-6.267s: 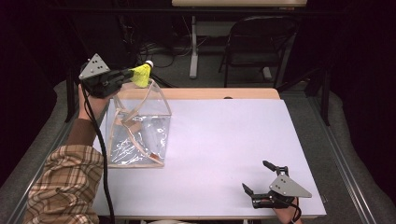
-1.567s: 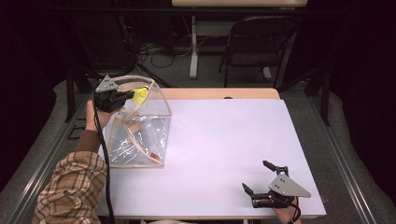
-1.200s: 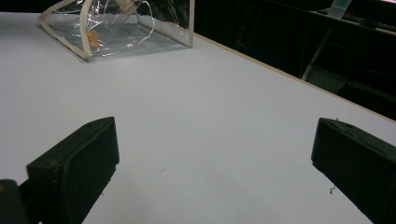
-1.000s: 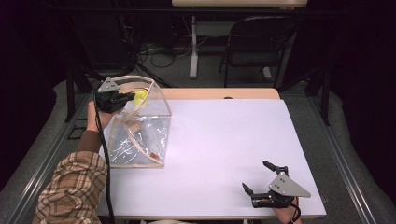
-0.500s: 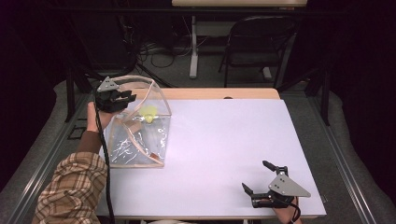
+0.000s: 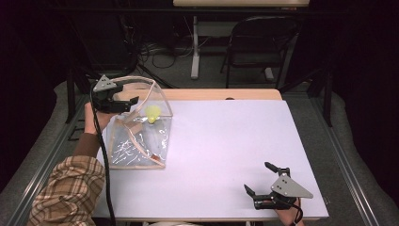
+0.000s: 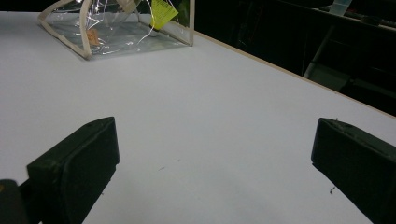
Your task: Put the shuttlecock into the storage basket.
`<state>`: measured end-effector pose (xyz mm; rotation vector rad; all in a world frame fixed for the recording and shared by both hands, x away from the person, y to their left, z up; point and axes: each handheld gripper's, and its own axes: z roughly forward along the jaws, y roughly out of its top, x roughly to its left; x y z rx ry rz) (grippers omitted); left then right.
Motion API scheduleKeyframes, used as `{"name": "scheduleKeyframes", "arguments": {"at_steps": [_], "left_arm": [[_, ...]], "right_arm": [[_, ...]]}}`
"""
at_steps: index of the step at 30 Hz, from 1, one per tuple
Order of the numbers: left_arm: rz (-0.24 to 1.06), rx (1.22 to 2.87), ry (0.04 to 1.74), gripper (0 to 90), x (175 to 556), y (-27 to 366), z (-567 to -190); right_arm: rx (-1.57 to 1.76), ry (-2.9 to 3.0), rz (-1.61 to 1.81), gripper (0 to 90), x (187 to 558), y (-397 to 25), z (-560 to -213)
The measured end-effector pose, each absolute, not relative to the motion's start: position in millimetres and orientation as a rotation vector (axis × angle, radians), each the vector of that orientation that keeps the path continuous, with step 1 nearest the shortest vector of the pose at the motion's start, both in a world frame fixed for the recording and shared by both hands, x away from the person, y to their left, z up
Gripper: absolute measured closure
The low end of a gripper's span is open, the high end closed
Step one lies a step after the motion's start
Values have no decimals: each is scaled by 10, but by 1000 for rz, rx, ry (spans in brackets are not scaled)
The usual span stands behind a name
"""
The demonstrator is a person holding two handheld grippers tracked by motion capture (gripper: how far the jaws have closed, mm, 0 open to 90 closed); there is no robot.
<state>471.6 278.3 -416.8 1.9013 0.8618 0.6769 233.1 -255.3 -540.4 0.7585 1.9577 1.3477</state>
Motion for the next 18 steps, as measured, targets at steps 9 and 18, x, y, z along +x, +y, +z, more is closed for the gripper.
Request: {"name": "scheduleKeyframes", "arguments": {"at_steps": [9,18], "left_arm": [[648,1834,875,82,4612,2785,-4087],[624,1782,895,9,4497,2792,-4006]], "right_arm": [[755,1961,1354,3,2344,-2558,-5408],[755,1962,1356,3,2335,-2557,-5403]]}}
